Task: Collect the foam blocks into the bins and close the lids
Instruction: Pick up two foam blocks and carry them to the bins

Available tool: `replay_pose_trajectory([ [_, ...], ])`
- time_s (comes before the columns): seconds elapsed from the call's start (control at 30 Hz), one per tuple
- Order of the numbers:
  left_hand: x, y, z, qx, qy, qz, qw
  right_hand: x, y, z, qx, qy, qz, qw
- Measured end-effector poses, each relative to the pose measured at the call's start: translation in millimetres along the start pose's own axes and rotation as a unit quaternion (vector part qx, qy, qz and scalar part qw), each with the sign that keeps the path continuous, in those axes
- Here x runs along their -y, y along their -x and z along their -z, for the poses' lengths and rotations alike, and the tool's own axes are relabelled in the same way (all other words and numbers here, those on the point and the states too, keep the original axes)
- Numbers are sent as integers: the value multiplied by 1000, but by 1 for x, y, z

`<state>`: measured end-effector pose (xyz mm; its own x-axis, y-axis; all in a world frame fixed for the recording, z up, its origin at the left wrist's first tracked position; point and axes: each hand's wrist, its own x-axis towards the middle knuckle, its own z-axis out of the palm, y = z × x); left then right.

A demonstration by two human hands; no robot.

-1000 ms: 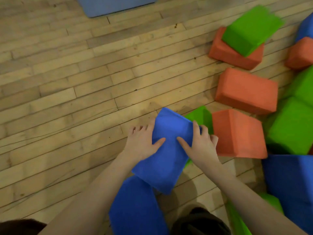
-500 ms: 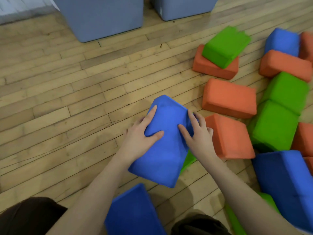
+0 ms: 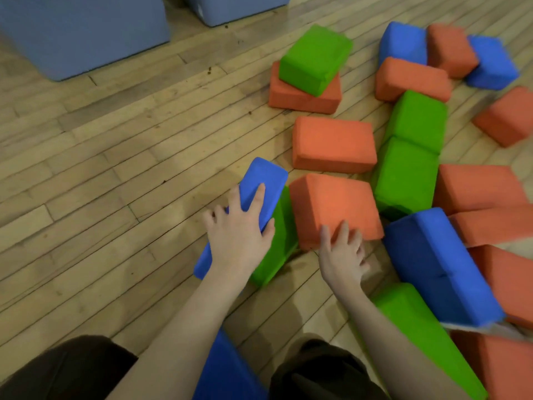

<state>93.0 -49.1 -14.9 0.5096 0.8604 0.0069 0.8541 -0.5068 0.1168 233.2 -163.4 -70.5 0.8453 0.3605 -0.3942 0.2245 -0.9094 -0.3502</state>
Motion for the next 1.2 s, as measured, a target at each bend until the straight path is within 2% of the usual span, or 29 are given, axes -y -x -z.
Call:
replay_pose_trajectory([
  [0.13, 2, -2, -2, -5, 9, 9, 1000, 14, -2, -7, 21, -180, -41, 983],
  [0.23, 0, -11, 3, -8, 11, 21, 1000, 25, -8, -5, -2, -312, -112, 943],
  [0.3, -4, -19, 2, -22, 13, 21, 999, 30, -14, -5, -9, -356, -183, 916],
  [0.37, -7, -22, 0, -38, 15, 11, 999, 34, -16, -9, -4, -403, -215, 890],
  [0.47, -9, -24, -3, -30, 8, 3, 1000, 36, -17, -14, -32, -459, -173, 871],
  [0.6, -7, -24, 1, 11, 11, 20, 1000, 33, -18, -17, -74, -412, -7, 908],
  [0.7, 2, -27, 2, 32, 32, 48, 998, 41, -17, -17, -59, -380, 57, 921],
  [0.8, 12, -32, 3, 56, 62, 72, 994, 52, -21, -21, -41, -387, 51, 920],
  [1.03, 22, -41, 3, 45, 116, 84, 989, 64, -30, -43, -20, -422, -2, 906],
  [1.2, 27, -46, 9, 35, 156, 125, 979, 78, -38, -33, -39, -425, 52, 903],
])
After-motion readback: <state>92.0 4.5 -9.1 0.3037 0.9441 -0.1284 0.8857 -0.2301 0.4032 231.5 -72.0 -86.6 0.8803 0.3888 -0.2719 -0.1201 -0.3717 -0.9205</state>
